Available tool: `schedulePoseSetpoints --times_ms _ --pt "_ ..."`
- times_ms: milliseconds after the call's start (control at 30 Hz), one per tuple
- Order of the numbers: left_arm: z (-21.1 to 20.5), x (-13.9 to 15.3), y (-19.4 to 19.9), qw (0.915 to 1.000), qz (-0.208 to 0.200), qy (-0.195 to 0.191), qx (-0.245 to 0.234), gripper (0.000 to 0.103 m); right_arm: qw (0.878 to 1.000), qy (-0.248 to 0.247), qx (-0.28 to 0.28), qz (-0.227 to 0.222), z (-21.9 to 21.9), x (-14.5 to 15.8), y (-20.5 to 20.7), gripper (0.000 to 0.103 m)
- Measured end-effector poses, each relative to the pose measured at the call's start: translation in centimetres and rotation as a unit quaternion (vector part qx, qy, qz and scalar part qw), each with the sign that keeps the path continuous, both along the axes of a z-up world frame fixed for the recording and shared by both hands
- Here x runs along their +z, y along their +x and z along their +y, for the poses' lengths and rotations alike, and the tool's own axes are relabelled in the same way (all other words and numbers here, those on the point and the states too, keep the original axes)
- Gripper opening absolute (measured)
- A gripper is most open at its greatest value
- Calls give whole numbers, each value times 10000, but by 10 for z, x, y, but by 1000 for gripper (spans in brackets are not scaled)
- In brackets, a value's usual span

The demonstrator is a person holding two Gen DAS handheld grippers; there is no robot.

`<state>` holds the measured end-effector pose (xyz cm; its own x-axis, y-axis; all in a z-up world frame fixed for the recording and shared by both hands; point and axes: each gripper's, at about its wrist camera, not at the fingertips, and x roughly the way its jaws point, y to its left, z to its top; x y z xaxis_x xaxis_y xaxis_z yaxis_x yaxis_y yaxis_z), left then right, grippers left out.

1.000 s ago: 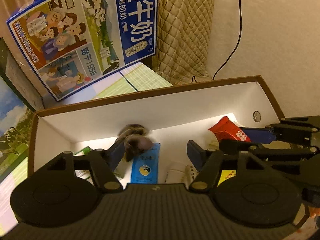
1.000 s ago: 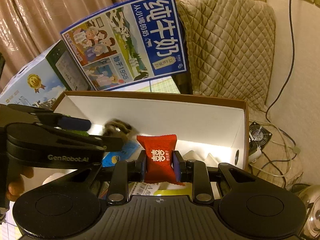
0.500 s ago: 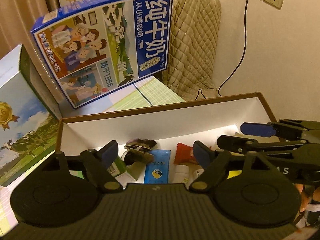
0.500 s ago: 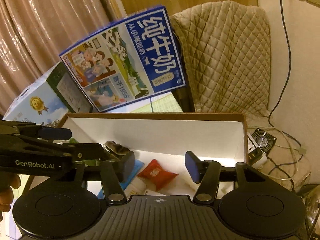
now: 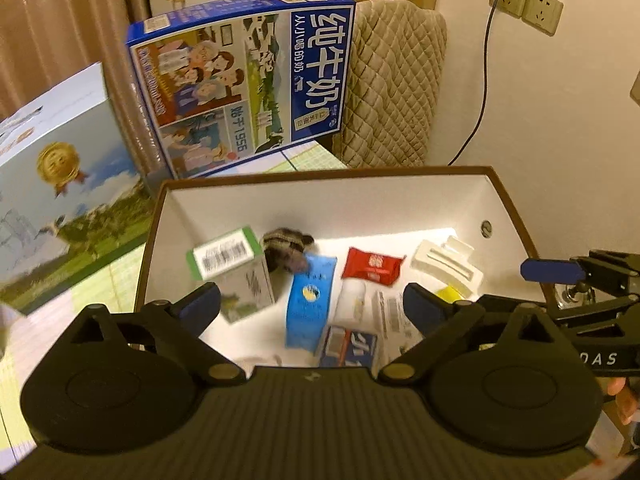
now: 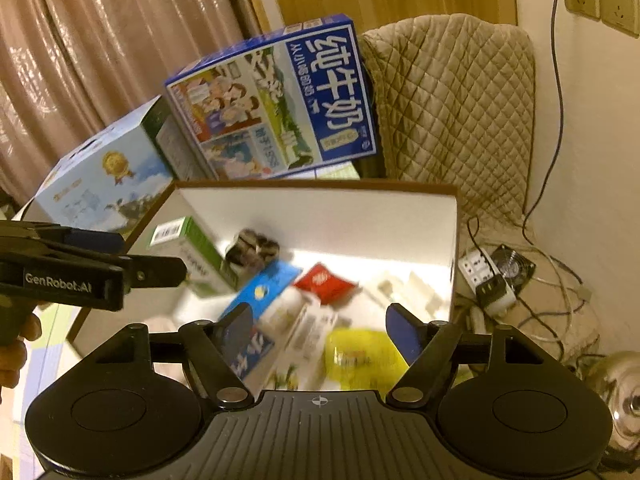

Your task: Organize objects

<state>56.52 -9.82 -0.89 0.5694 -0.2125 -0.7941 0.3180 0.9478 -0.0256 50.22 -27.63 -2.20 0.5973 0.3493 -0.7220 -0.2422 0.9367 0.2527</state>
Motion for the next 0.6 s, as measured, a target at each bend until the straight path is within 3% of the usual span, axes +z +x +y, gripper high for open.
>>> schedulePoseSetpoints --times_ms 600 --pt "14 14 -123 9979 -137 60 626 101 9993 -168 7 339 -12 13 -95 71"
